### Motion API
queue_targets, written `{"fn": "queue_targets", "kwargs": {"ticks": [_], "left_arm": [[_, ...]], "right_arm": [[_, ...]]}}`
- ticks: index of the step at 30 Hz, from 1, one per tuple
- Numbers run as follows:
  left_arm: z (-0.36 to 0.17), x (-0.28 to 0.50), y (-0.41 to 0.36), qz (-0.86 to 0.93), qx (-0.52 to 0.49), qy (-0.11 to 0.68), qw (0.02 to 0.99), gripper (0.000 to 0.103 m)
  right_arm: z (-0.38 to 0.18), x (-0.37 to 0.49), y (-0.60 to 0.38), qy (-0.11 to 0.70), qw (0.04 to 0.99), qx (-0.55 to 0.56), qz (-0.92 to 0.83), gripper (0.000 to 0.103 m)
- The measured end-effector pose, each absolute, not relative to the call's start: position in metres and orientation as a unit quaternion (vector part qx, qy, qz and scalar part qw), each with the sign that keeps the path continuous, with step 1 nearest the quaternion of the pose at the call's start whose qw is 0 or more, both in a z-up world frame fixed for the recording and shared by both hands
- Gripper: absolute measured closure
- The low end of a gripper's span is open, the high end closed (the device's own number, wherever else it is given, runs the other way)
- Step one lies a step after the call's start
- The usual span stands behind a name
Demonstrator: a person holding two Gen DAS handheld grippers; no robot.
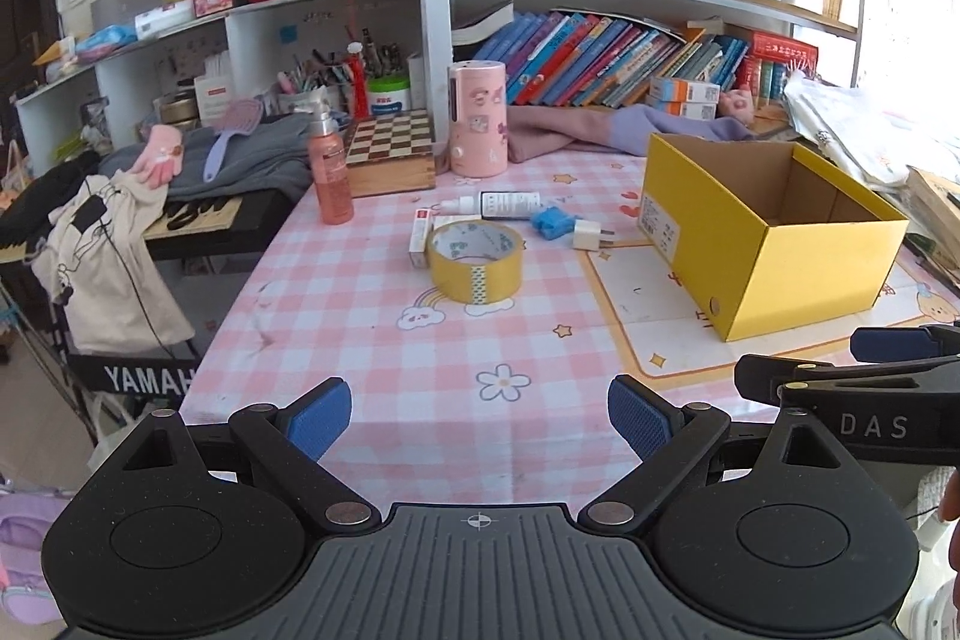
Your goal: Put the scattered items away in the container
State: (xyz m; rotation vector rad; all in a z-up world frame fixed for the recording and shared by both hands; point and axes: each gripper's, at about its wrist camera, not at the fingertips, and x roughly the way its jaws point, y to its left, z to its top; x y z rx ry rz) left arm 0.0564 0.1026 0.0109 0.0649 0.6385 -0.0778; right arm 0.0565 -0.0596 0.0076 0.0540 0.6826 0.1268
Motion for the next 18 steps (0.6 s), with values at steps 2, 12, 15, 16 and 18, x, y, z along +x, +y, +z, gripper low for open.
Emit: {"fn": "queue_targets", "kwargs": {"ticks": [2,12,15,16,18], "left_arm": [[0.01,0.056,0.102,-0.039,0.033,0.315,0.948,0.008],[0.01,0.054,0.105,-0.04,0.037,0.315,0.947,0.008],[0.01,0.055,0.11,-0.038,0.035,0.316,0.947,0.008],[0.01,0.055,0.112,-0.037,0.034,0.316,0.947,0.008],[0.009,0.055,0.115,-0.036,0.031,0.318,0.947,0.008]], "right_arm": [[0.007,0.056,-0.06,0.335,0.94,0.026,0.061,0.016],[0.005,0.055,-0.058,0.339,0.939,0.031,0.059,0.016],[0.005,0.055,-0.053,0.339,0.938,0.029,0.061,0.016],[0.006,0.055,-0.052,0.339,0.938,0.028,0.062,0.016],[0.006,0.056,-0.048,0.341,0.938,0.025,0.064,0.016]]}}
